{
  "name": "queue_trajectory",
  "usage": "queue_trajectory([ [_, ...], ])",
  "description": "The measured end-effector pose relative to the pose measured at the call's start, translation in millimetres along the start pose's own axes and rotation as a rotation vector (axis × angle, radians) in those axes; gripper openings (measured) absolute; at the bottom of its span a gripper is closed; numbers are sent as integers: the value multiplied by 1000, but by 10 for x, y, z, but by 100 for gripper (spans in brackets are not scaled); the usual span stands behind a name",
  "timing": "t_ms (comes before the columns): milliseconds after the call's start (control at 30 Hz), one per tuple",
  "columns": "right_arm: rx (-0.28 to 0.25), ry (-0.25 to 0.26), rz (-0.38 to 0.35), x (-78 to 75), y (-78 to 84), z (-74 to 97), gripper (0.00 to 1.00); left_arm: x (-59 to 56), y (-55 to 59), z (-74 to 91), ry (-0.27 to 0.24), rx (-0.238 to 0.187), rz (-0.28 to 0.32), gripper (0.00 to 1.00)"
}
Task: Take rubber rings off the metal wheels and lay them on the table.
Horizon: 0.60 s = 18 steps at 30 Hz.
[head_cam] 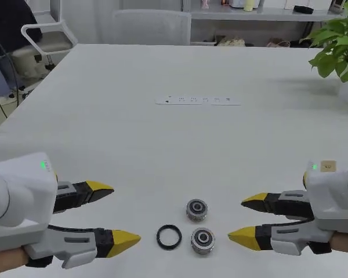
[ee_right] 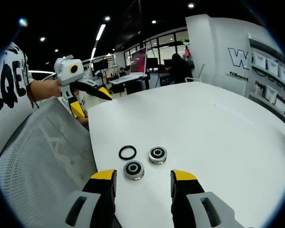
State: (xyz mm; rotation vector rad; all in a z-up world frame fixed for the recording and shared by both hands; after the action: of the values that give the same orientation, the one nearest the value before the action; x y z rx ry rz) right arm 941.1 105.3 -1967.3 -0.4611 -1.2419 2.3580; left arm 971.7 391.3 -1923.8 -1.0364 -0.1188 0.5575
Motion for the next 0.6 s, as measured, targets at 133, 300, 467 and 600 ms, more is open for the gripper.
queue_trajectory([
  [133,-4,21,-18,33,42,82,45,-20,16,7,2,8,-6,53],
  [300,-13,42,-21,65,46,166,47,-32,27,17,-2,11,-10,53],
  [467,-9,60,-20,99,59,237,48,-57,59,18,-1,19,-10,53],
  [600,-2,72,-20,115,74,285,49,-79,81,17,-4,31,-24,53],
])
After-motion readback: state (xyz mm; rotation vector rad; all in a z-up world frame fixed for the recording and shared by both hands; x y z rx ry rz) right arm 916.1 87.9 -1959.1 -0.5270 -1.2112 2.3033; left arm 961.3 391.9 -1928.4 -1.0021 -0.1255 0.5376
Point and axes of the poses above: the centre of the closed fingertips' face, and the gripper's own axes: z roughly backward along the fingers, x roughly to its left, y roughly out of its underside, the point moved 8 cm from there along z, roughly backward along the fingers, and after that the axes turned 14 degrees about z, right-handed, at the moved point
